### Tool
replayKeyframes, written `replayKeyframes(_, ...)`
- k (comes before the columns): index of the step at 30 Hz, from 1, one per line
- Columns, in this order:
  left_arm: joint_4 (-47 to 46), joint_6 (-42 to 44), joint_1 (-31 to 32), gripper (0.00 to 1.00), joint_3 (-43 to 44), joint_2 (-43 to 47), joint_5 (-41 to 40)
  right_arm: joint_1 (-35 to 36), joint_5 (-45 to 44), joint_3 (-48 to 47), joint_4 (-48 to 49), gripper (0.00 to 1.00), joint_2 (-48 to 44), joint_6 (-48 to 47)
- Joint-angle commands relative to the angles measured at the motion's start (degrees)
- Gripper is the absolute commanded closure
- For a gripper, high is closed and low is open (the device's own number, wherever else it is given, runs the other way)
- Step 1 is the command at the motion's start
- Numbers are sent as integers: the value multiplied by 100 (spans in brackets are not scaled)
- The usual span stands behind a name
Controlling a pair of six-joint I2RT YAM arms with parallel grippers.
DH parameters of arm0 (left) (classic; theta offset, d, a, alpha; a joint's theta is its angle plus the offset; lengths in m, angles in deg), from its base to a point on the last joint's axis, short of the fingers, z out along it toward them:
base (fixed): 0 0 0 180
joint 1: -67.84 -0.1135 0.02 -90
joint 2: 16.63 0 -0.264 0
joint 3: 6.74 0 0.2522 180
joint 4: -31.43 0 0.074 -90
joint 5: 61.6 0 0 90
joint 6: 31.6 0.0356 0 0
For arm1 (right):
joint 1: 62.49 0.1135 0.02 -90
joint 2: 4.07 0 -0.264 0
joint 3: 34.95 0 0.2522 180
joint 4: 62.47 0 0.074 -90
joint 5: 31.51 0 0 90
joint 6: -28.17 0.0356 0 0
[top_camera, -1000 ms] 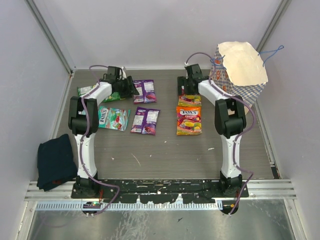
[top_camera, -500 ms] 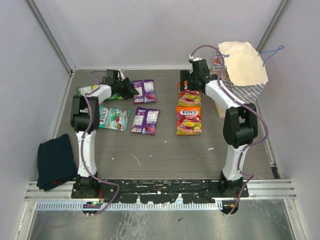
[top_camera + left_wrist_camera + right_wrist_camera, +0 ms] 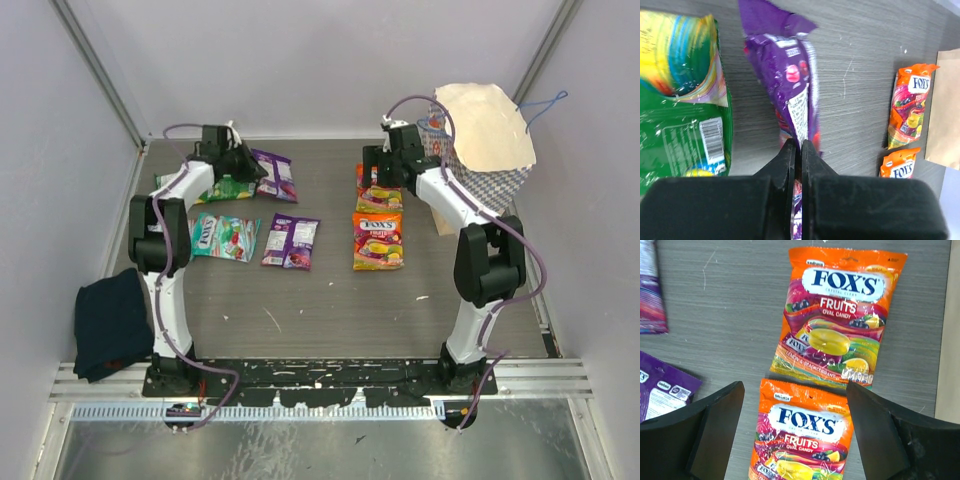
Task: Take the snacks out of the paper bag
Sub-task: Adjust the snack at the center of the board.
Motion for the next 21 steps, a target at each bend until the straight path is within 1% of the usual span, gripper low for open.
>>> replayKeyframes(1, 366, 557, -20, 100, 87, 1057, -644, 20, 92, 235, 373, 11, -583, 61)
replayKeyframes(3, 636, 773, 46, 100, 132, 1259, -1050, 15, 89, 296, 384, 11, -632, 61)
replayKeyframes(5, 989, 1070, 222, 100, 311, 1414, -1622, 15, 106, 293, 384, 11, -649, 68)
replayKeyframes(8, 1638, 1618, 653, 100, 752, 1444, -2710, 22, 192, 259, 380, 11, -663, 111)
replayKeyframes(10, 2159, 2031, 1021, 100, 1223, 1279, -3481, 15, 249, 271, 376, 11, -686, 137)
replayKeyframes(12, 2757, 2283, 1404, 100, 1722, 1002, -4328, 15, 287, 315, 396, 11, -707, 161)
replayKeyframes(16, 3489, 2746, 1927, 100, 2646, 233, -5744, 20, 399, 396, 451, 11, -743, 191)
replayKeyframes(19, 3824, 3118, 2255, 100, 3251, -478, -6841, 20, 452, 472, 499, 11, -798, 196)
replayKeyframes(21, 3873, 3326, 2415, 100, 3532, -823, -7276, 19, 472, 544, 534, 11, -827, 207)
